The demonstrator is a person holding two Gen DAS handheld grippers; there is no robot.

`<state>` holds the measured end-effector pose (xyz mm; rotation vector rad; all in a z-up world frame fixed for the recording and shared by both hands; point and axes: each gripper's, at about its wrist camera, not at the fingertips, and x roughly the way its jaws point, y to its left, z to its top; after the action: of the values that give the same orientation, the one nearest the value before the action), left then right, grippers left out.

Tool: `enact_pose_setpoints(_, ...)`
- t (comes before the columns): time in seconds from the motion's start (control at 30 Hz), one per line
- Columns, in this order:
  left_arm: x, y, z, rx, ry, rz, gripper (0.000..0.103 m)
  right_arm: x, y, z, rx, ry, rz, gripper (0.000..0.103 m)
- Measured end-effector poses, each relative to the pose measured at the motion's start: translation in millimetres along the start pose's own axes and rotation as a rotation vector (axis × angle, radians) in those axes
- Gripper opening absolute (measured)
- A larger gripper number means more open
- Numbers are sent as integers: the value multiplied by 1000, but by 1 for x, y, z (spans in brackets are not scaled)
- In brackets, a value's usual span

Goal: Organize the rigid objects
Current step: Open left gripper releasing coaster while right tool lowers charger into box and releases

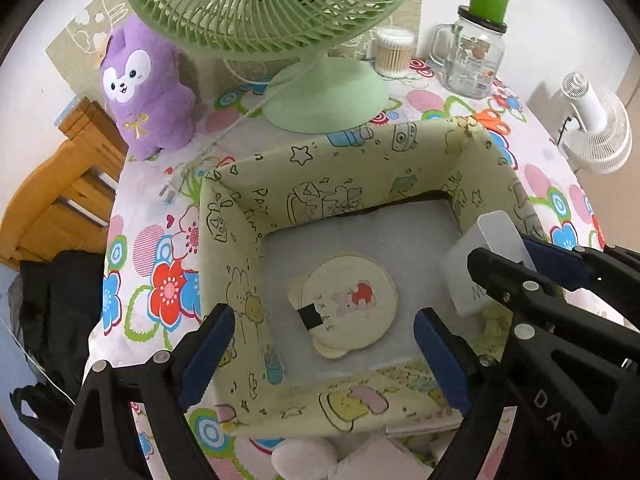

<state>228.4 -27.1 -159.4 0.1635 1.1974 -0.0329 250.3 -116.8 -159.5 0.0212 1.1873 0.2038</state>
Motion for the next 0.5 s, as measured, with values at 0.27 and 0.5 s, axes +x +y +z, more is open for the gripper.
enact_pose_setpoints(0.27, -10, 2, -9, 0, -11, -12, 92, -13, -2, -15, 44, -26, -21, 37)
enact_pose_setpoints(0.5, -24, 7, -19, -10, -27, -7, 93, -29, 2, -25, 63, -40, 20, 61)
